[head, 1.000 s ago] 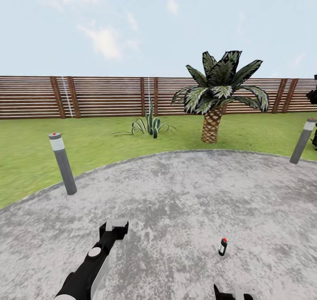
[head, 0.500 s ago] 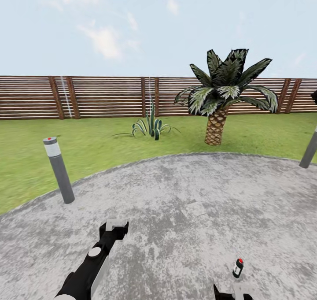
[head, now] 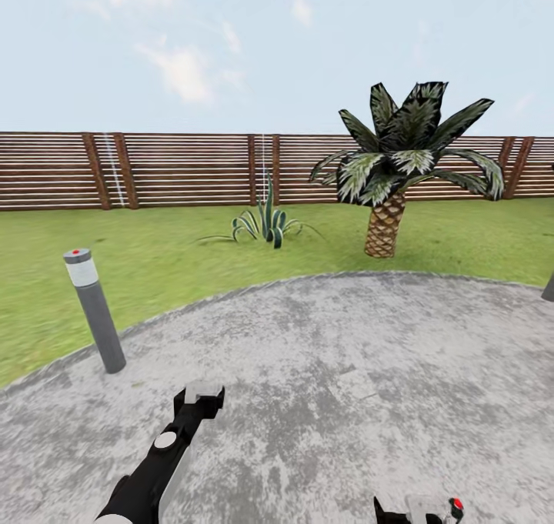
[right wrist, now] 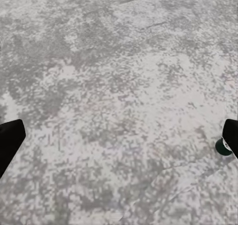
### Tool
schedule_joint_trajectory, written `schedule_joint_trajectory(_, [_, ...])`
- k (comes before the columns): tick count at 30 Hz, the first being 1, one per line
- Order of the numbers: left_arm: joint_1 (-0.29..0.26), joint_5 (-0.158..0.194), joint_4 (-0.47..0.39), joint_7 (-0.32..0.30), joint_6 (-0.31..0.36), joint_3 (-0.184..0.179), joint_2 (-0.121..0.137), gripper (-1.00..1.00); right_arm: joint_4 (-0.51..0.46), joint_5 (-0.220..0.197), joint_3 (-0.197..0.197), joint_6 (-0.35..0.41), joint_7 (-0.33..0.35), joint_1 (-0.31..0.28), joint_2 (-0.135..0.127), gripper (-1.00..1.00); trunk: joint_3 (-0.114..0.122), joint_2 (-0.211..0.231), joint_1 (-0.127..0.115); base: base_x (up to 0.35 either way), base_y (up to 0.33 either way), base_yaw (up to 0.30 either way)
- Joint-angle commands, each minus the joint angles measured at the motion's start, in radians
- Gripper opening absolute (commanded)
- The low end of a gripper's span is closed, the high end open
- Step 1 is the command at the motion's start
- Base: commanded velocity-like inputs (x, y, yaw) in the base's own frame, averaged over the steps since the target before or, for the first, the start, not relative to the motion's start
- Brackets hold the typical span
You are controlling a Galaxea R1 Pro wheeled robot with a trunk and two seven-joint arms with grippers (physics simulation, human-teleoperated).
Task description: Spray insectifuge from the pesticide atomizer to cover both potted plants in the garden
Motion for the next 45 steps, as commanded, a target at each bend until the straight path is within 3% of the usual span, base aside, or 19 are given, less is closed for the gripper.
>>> schedule_joint_trajectory(1, [-0.001, -0.005, 0.001, 0.0, -0.004, 0.002, -0.001, 1.0, 0.0, 0.0, 0.0, -0.003, -0.001, 0.0, 0.0, 1.0, -0.001, 0.0, 0.0, 0.336, 0.121, 0.0])
schedule_joint_trajectory(11, [-0.001, -0.005, 0.0, 0.0, -0.003, 0.001, -0.001, 1.0, -0.001, -0.008, -0.013, -0.003, 0.003, 0.0, -0.003, 1.0, -0.001, 0.0, 0.0, 0.336, 0.121, 0.0])
schedule_joint_trajectory(14, [-0.001, -0.005, 0.0, 0.0, -0.003, 0.001, -0.001, 1.0, -0.002, -0.008, -0.062, -0.004, 0.004, 0.0, -0.003, 1.0, -0.001, 0.0, 0.0, 0.336, 0.121, 0.0])
schedule_joint_trajectory(24, [-0.001, -0.005, 0.0, 0.0, -0.003, 0.001, -0.001, 1.0, -0.004, -0.008, -0.13, -0.004, 0.002, 0.0, -0.003, 1.0, -0.001, 0.0, 0.0, 0.336, 0.121, 0.0])
schedule_joint_trajectory(29, [-0.001, -0.005, 0.0, 0.0, -0.003, 0.001, -0.001, 1.0, -0.015, -0.008, -0.218, -0.003, 0.001, 0.0, 0.0, 1.0, -0.001, 0.0, 0.0, 0.336, 0.121, 0.0])
schedule_joint_trajectory(31, [-0.001, -0.005, 0.001, 0.0, -0.003, 0.001, -0.001, 1.0, -0.02, -0.004, -0.236, -0.003, 0.002, 0.0, 0.0, 1.0, -0.001, 0.0, 0.0, 0.336, 0.121, 0.0])
schedule_joint_trajectory(45, [-0.001, -0.005, 0.001, 0.0, -0.003, 0.001, -0.001, 1.0, -0.024, 0.001, -0.244, -0.003, 0.01, -0.001, 0.0, 1.0, -0.001, 0.0, 0.0, 0.336, 0.121, 0.0])
